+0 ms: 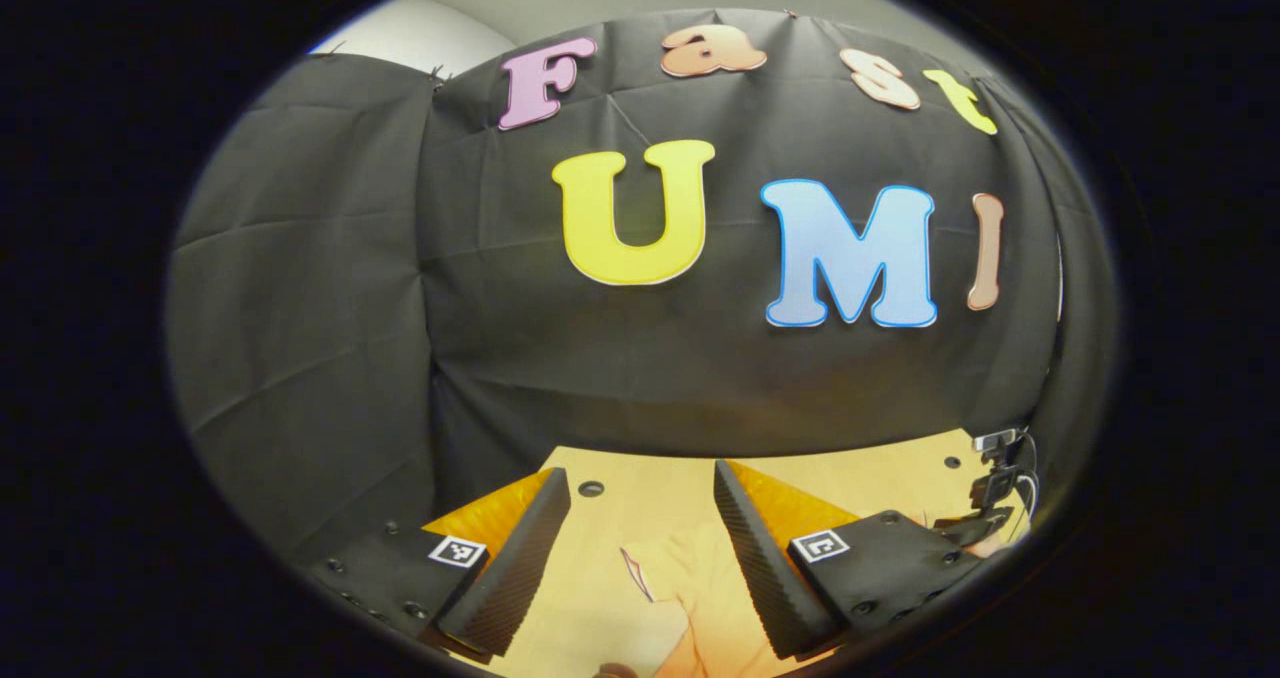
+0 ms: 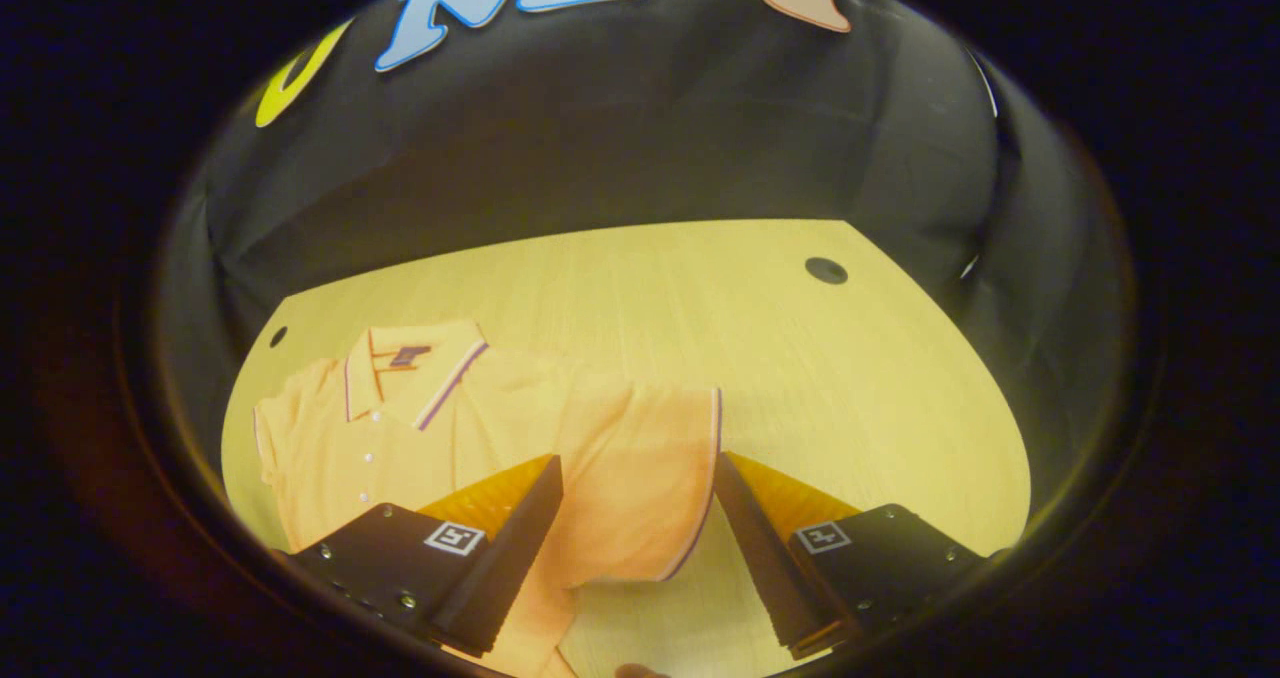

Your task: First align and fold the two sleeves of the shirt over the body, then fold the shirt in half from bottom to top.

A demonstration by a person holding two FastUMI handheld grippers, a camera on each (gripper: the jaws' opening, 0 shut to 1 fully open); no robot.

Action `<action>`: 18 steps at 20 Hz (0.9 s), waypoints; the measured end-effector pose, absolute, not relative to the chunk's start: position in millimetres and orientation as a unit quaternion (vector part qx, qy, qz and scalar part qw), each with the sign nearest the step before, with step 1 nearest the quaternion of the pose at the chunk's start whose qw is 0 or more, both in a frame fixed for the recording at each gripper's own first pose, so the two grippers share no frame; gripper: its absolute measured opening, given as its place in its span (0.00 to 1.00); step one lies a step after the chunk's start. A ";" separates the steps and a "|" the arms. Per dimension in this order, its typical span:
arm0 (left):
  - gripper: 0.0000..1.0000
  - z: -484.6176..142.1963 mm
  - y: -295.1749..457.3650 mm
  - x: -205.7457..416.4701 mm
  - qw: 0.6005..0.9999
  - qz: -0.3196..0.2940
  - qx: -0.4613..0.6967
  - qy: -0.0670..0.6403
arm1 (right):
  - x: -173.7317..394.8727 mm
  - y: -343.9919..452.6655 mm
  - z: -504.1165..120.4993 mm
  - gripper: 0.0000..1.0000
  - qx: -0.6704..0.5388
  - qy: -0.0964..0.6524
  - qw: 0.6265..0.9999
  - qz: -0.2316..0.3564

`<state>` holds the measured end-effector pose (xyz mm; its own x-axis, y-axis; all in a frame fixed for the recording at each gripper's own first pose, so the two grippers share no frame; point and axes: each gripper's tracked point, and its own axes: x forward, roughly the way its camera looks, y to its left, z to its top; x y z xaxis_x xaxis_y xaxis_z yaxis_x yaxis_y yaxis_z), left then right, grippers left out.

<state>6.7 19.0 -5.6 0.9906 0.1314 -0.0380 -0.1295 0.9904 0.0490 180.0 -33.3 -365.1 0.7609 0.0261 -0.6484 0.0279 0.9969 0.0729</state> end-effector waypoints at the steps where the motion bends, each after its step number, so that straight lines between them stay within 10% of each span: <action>1: 0.94 -6.5 18.8 7.0 0.997 0.066 0.022 0.022 | 180.7 -35.2 -372.4 0.97 0.041 0.356 0.934 -0.004; 11: 0.95 -12.2 16.6 14.3 0.997 0.068 0.019 0.030 | 177.6 -38.9 -401.3 0.93 0.030 0.386 0.922 -0.005; 15: 0.95 -14.3 15.1 17.5 0.997 0.068 0.012 0.032 | 180.0 -37.3 -400.0 0.41 0.042 0.384 0.922 0.003; 17: 0.96 -15.3 17.5 16.3 0.997 0.069 0.009 0.033 | 181.4 -36.4 -400.2 0.42 0.048 0.385 0.922 0.005; 18: 0.96 -16.9 18.0 16.8 0.997 0.070 0.008 0.035 | 181.0 -35.7 -400.3 0.08 0.053 0.382 0.922 -0.001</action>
<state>16.8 18.0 -16.9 0.9877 0.1405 -0.0684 -0.1394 0.9900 0.0217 181.0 -35.7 -400.3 0.7074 0.0377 -0.7058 0.0427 0.9945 0.0958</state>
